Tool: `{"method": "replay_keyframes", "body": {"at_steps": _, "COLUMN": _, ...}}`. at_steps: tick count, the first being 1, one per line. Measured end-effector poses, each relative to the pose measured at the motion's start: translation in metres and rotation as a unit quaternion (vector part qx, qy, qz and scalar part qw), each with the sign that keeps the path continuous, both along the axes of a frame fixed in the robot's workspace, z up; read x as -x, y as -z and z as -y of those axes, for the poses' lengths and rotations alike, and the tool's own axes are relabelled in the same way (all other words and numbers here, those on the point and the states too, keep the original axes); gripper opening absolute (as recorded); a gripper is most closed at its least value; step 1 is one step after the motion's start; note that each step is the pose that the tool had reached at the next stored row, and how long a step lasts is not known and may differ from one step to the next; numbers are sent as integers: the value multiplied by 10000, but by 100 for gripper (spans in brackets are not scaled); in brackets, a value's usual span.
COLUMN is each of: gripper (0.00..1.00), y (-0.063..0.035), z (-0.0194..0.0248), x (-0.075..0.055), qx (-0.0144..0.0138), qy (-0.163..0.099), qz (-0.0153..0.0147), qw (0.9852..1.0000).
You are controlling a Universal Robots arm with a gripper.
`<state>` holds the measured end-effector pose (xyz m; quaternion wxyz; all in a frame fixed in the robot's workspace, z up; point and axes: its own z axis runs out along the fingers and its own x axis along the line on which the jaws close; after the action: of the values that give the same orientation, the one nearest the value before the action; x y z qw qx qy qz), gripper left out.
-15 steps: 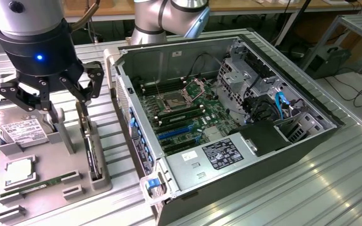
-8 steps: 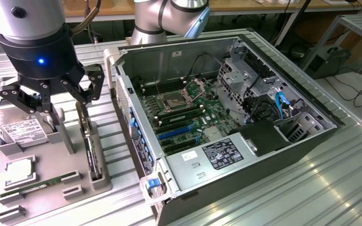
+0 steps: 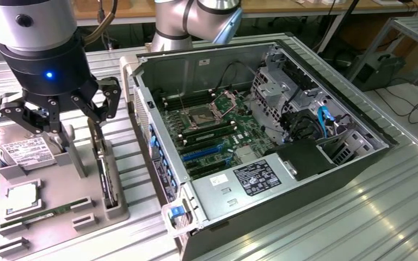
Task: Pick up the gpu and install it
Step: 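Pick up the gpu and move the gpu toward the slot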
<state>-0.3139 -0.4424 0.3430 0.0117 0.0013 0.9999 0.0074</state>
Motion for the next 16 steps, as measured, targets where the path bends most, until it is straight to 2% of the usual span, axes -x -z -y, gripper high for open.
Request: {"method": "replay_keyframes", "body": {"at_steps": 16, "gripper": 54, "y": 91, "z": 27, "x": 0, "qx": 0, "qy": -5, "qz": 0, "qw": 10000}}
